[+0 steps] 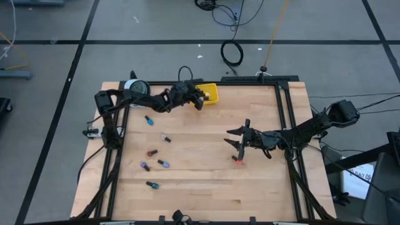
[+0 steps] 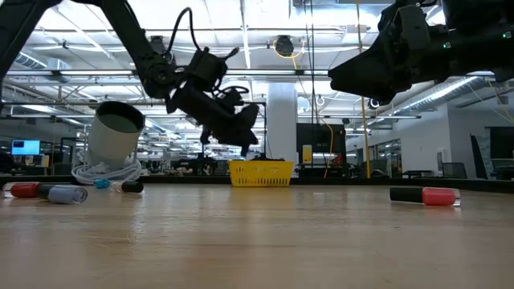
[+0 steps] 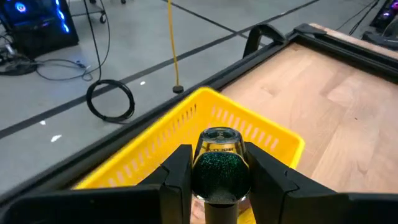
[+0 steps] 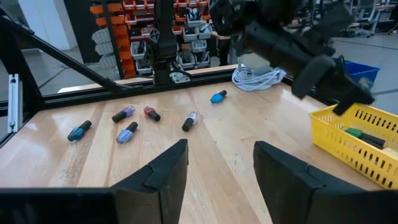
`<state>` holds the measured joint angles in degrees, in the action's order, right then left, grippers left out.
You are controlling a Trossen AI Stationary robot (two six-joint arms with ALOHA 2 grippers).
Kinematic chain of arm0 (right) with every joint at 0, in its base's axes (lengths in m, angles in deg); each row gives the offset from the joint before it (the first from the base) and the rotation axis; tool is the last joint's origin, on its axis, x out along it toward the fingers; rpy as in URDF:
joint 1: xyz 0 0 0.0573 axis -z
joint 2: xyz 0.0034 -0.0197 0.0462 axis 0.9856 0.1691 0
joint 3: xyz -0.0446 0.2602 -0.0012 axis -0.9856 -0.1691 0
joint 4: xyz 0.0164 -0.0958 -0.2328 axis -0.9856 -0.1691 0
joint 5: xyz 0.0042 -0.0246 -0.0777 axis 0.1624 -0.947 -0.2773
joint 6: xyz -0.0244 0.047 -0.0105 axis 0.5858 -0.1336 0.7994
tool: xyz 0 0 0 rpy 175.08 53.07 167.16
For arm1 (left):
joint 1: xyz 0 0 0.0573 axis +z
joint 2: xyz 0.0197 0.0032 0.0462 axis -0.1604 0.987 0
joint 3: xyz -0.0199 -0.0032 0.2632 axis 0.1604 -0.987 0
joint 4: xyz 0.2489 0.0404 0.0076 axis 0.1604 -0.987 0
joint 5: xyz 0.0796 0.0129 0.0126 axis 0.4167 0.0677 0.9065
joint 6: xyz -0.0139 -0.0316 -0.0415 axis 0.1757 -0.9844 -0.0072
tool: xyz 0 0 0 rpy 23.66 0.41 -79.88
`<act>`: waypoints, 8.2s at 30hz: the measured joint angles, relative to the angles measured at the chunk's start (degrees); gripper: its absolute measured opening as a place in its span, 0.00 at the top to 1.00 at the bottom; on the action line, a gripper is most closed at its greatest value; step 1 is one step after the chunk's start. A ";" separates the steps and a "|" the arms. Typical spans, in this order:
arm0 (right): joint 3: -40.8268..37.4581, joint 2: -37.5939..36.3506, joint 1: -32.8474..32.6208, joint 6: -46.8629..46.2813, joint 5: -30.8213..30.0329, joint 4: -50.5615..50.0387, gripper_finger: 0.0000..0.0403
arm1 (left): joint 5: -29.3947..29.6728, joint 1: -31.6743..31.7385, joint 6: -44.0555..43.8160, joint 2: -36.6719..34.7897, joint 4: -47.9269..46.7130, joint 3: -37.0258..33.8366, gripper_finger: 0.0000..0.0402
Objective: Pick & Place Nail Polish
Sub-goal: Put the dark green nail polish bottle into the yellow bin, then put the pink nail polish bottle into the yellow bin
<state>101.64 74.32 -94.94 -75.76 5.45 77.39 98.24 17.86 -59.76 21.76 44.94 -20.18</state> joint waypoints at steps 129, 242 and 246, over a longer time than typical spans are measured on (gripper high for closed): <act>3.87 -6.19 -10.65 18.03 -19.31 -28.77 0.74 | -2.28 -2.07 -5.47 3.99 3.66 0.32 0.33; 3.96 -8.46 -1.95 36.44 -9.22 -19.44 0.74 | -6.76 -25.58 -22.31 -4.27 5.57 5.14 0.33; 3.96 -8.44 -1.95 36.38 -9.27 -19.41 0.74 | -6.77 -25.83 -21.78 -4.27 0.56 7.98 0.33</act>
<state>105.59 65.88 -96.89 -39.37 -3.82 57.98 91.47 -7.97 -81.54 17.49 45.50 -12.20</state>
